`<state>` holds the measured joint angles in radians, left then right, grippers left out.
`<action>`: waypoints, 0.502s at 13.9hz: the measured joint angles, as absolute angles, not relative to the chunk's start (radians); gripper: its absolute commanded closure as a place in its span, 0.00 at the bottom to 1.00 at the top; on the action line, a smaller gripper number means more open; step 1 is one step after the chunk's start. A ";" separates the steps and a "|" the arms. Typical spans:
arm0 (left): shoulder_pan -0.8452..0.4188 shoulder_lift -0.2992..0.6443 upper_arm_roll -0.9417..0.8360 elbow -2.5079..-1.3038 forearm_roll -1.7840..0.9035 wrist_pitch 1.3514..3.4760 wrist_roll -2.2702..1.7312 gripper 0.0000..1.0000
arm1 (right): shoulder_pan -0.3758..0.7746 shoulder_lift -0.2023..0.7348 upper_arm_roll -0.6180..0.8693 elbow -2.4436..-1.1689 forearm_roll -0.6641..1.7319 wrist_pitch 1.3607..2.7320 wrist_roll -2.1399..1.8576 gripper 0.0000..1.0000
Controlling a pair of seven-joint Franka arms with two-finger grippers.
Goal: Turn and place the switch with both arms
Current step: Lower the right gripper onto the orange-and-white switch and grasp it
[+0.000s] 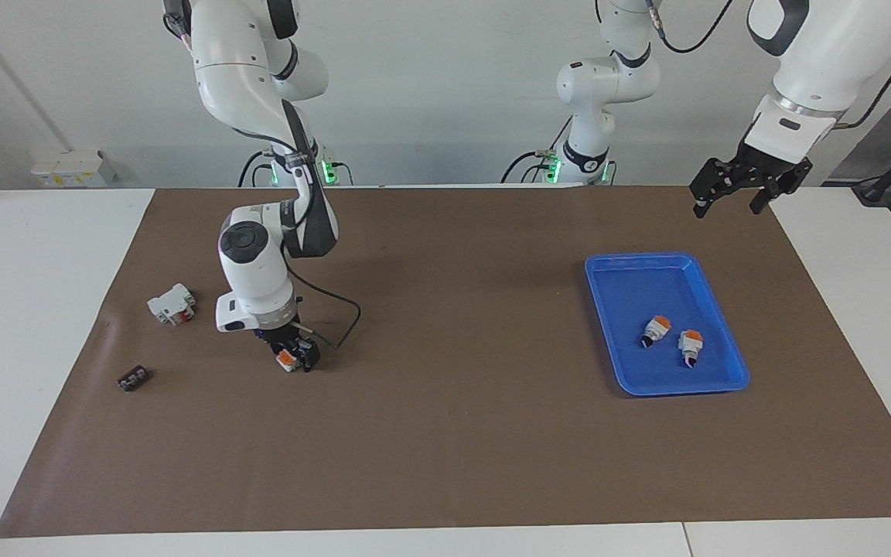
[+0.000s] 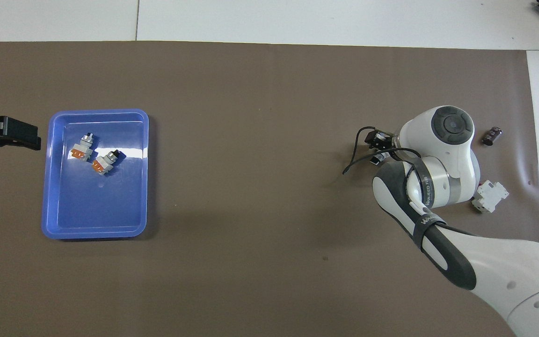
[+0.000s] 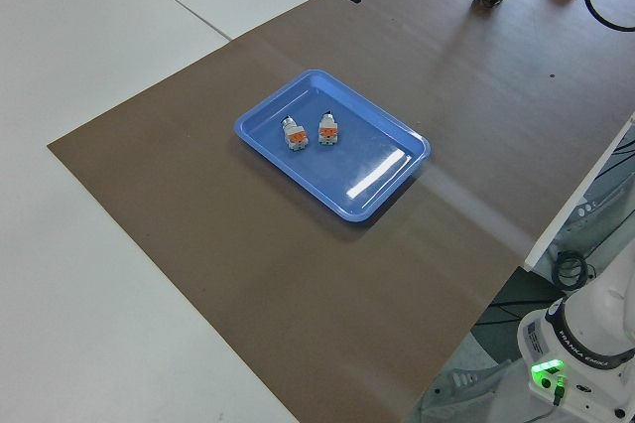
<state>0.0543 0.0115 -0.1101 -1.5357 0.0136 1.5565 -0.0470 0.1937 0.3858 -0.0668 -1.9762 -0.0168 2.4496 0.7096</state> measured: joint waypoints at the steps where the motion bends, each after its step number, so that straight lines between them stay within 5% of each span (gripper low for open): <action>1: 0.054 0.012 -0.110 -1.536 0.014 1.557 -0.047 0.00 | 0.194 0.384 -0.066 -1.974 -0.015 2.449 0.710 1.00; 7: 0.054 0.012 -0.110 -1.536 0.014 1.557 -0.047 0.00 | 0.190 0.337 -0.069 -1.900 0.044 2.249 0.599 1.00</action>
